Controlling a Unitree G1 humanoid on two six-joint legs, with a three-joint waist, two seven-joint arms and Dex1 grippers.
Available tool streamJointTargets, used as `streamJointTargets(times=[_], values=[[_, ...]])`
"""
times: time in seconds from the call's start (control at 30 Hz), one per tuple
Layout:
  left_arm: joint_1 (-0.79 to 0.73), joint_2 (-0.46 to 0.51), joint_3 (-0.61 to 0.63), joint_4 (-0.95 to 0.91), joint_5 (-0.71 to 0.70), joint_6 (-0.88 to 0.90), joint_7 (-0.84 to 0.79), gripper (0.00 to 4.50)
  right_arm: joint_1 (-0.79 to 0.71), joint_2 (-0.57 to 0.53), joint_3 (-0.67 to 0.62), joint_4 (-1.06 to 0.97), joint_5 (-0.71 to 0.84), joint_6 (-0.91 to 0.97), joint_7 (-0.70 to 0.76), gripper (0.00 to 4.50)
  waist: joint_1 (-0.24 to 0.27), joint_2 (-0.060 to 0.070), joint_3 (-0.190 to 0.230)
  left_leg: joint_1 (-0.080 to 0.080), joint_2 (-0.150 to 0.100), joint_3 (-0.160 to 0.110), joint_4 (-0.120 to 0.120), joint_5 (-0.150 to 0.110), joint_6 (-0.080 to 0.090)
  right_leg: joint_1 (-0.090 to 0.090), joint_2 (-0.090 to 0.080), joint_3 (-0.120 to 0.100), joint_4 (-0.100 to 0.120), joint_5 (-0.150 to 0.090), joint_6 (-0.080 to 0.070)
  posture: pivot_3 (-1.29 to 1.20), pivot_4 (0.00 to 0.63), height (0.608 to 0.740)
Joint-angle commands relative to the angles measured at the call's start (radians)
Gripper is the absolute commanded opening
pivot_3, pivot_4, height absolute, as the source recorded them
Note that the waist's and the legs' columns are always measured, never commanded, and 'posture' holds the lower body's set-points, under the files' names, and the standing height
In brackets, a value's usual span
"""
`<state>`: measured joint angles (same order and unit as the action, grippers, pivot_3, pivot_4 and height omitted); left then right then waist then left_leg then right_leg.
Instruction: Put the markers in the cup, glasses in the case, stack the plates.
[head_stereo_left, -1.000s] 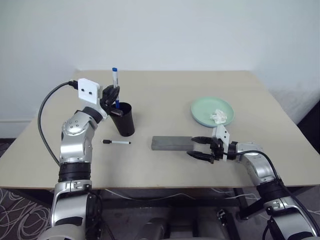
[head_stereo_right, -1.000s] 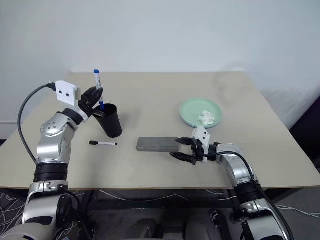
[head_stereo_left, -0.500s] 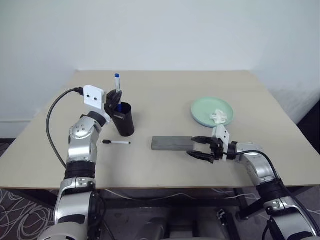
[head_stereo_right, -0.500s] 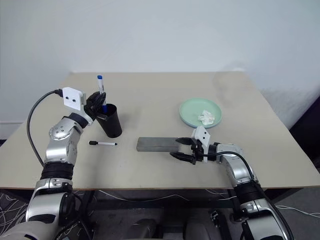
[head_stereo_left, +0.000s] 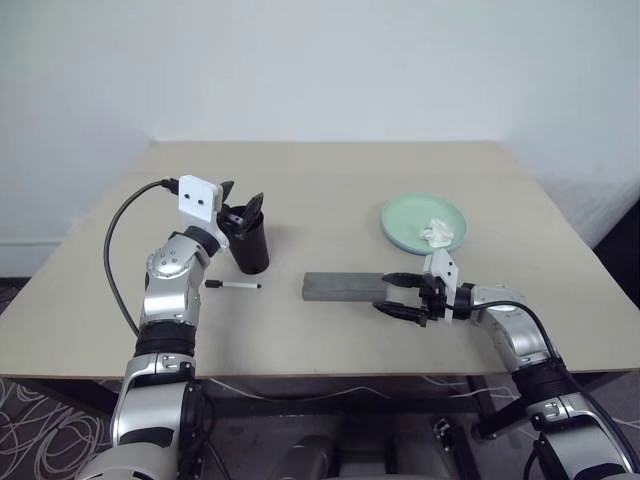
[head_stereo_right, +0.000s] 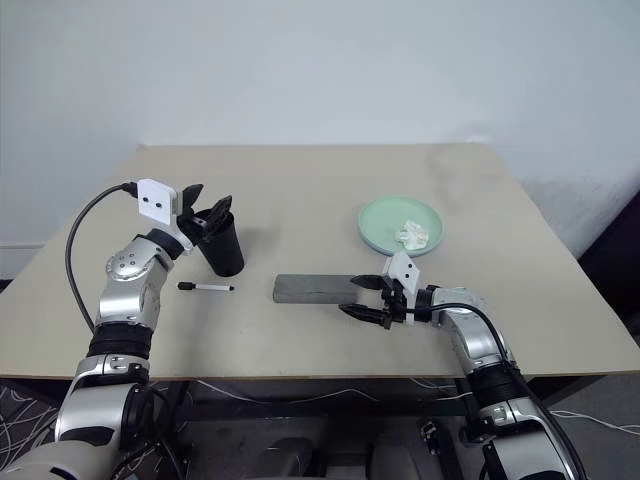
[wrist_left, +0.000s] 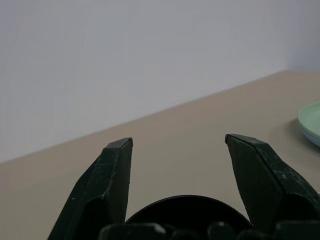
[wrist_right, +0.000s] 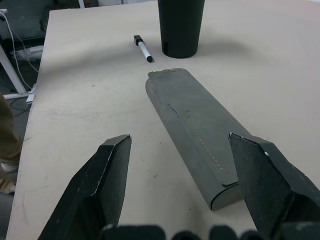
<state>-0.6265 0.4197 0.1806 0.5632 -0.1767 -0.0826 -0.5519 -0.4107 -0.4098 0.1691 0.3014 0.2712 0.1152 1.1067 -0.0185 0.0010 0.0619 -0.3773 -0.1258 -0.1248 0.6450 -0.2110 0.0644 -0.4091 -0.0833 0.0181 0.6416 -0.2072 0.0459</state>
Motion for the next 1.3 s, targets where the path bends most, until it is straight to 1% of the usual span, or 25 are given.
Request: streamJointTargets(times=[0.03, 0.13, 0.2, 0.27, 0.33, 0.4, 0.5, 0.57, 0.63, 0.77, 0.87, 1.1, 1.3], values=[[-0.039, 0.023, 0.009, -0.048, -0.025, -0.002, -0.026, 3.16, -0.019, 0.004, -0.015, -0.031, 0.004, -0.012, -0.002, 3.38, 0.0, 0.0, 0.0, 0.0, 0.0, 0.0, 0.0, 0.0, 0.0, 0.0, 0.0, 0.0, 0.0, 0.0, 0.0, 0.0, 0.0, 0.74], [-0.063, 0.061, 0.015, -0.09, -0.082, 0.057, -0.134, 3.16, -0.021, 0.004, -0.014, -0.028, 0.003, -0.012, 0.0, 3.38, 0.0, 0.0, 0.0, 0.0, 0.0, 0.0, 0.0, 0.0, 0.0, 0.0, 0.0, 0.0, 0.0, 0.0, 0.0, 0.0, 0.0, 0.74], [-0.082, 0.118, 0.008, -0.156, -0.155, 0.158, -0.272, 3.16, -0.022, 0.003, -0.013, -0.028, 0.002, -0.011, 0.001, 3.38, -0.001, 0.0, 0.0, -0.001, 0.0, 0.0, 0.0, 0.0, 0.0, -0.001, 0.0, 0.0, 0.0, 0.0, 0.0, 0.0, 0.0, 0.74], [-0.086, 0.183, -0.021, -0.221, -0.201, 0.249, -0.411, 3.16, -0.024, 0.004, -0.012, -0.027, 0.002, -0.01, 0.002, 3.38, -0.003, 0.0, 0.0, -0.002, 0.0, 0.0, 0.0, 0.0, 0.0, -0.001, 0.0, 0.0, 0.0, 0.0, 0.0, 0.0, 0.0, 0.74], [-0.066, 0.277, -0.081, -0.292, -0.215, 0.336, -0.562, 3.16, -0.026, 0.004, -0.012, -0.023, 0.001, -0.011, 0.003, 3.38, -0.005, 0.0, 0.0, -0.001, 0.0, 0.0, -0.001, 0.0, 0.0, -0.001, 0.0, 0.0, 0.0, 0.0, 0.0, 0.0, 0.0, 0.74], [-0.056, 0.341, -0.124, -0.325, -0.213, 0.388, -0.653, 3.16, -0.029, 0.006, -0.011, -0.019, 0.001, -0.012, 0.003, 3.38, -0.006, 0.001, 0.0, 0.0, 0.0, 0.001, -0.002, 0.0, 0.0, -0.001, 0.0, 0.001, -0.001, 0.0, 0.0, 0.0, 0.0, 0.74], [-0.044, 0.439, -0.211, -0.331, -0.156, 0.407, -0.786, 3.16, -0.032, 0.007, -0.012, -0.015, 0.0, -0.015, 0.003, 3.38, -0.005, 0.001, 0.001, 0.001, 0.001, 0.001, -0.002, 0.0, 0.0, 0.0, 0.001, 0.001, 0.0, 0.0, 0.0, 0.0, 0.0, 0.74], [-0.042, 0.497, -0.297, -0.298, -0.066, 0.358, -0.853, 3.16, -0.033, 0.01, -0.011, -0.013, -0.001, -0.017, 0.002, 3.38, -0.005, 0.002, 0.001, 0.001, 0.002, 0.0, -0.002, 0.0, 0.0, -0.001, 0.002, 0.001, 0.0, -0.001, 0.0, 0.0, 0.0, 0.74], [-0.056, 0.528, -0.373, -0.229, 0.029, 0.292, -0.881, 3.16, -0.034, 0.012, -0.011, -0.011, -0.001, -0.018, 0.0, 3.38, -0.003, 0.002, 0.001, 0.001, 0.002, 0.0, -0.002, 0.0, 0.0, -0.001, 0.003, 0.001, 0.001, -0.001, -0.001, 0.0, 0.0, 0.74], [-0.105, 0.53, -0.462, -0.056, 0.177, 0.172, -0.873, 3.16, -0.032, 0.013, -0.013, -0.015, -0.001, -0.018, -0.003, 3.38, 0.0, 0.002, 0.001, 0.001, 0.002, 0.0, -0.003, 0.0, 0.0, -0.001, 0.003, 0.001, 0.0, -0.001, -0.001, 0.0, 0.0, 0.74], [-0.144, 0.511, -0.496, 0.066, 0.248, 0.091, -0.852, 3.16, -0.026, 0.008, -0.017, -0.019, 0.0, -0.017, -0.004, 3.38, 0.0, 0.001, 0.001, 0.0, 0.002, 0.0, -0.003, 0.0, 0.0, -0.002, 0.003, 0.001, -0.001, -0.001, -0.001, 0.0, 0.0, 0.74], [-0.248, 0.429, -0.522, 0.337, 0.344, -0.031, -0.813, 3.16, -0.022, 0.002, -0.019, -0.025, 0.001, -0.013, -0.004, 3.38, 0.0, 0.001, 0.001, -0.001, 0.001, 0.0, -0.003, 0.0, 0.0, -0.002, 0.002, 0.001, -0.001, -0.001, 0.0, 0.0, 0.0, 0.74], [-0.317, 0.374, -0.538, 0.488, 0.414, -0.084, -0.803, 3.16, -0.03, -0.001, -0.018, -0.02, 0.0, -0.013, -0.002, 3.38, 0.0, 0.001, 0.001, -0.001, 0.002, 0.0, -0.003, 0.0, 0.0, -0.002, 0.002, 0.001, -0.001, -0.001, 0.0, 0.0, 0.0, 0.74]])
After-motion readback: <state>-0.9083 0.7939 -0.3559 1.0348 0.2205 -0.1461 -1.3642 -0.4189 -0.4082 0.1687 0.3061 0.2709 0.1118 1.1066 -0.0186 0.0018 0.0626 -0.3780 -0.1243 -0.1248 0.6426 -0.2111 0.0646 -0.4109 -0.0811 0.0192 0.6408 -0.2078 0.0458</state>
